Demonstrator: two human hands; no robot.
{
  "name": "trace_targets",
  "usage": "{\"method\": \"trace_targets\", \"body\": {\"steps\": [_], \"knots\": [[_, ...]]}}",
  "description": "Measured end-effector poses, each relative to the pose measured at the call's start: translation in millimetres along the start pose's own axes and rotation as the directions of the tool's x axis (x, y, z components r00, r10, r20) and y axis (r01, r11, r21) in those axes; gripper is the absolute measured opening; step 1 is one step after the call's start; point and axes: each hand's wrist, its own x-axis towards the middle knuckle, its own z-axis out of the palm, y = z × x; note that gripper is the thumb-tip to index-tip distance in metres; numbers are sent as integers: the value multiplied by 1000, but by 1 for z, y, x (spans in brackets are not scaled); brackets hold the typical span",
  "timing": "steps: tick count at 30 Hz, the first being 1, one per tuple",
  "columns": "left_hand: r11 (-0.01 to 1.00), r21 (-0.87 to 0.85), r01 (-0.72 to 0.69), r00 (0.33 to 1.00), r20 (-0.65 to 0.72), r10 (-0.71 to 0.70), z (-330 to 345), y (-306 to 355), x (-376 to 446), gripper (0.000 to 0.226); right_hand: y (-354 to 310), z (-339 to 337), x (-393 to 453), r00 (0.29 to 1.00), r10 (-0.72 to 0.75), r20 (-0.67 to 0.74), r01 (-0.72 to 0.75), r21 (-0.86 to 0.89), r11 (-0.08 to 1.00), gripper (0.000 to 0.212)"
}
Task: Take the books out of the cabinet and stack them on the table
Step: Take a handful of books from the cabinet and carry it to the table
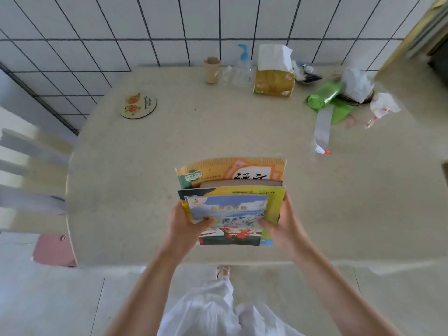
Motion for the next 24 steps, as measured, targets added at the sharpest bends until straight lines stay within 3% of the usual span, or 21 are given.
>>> {"method": "trace_targets", "body": {"steps": [6,9,12,17,20,24], "knots": [[992,121,-47,988,-141,64,12,2,50,34,3,9,52,999,-7,-40,4,-86,996,53],[977,202,-70,975,-193,110,17,-10,49,32,14,10,60,1000,1,-28,-3,-86,996,53],[975,223,-14,978,-201,60,16,-25,45,30,20,7,63,998,19,54,-14,-88,996,53],[976,220,8,991,-134,22,10,-27,43,38,25,3,70,986,-17,167,32,-88,996,71],[978,208,16,997,-77,0,9,-18,43,50,34,4,75,987,25,161,-10,-96,995,64],[983,186,4,995,-100,14,12,-22,41,49,45,11,79,991,50,124,-28,-169,985,42]]}}
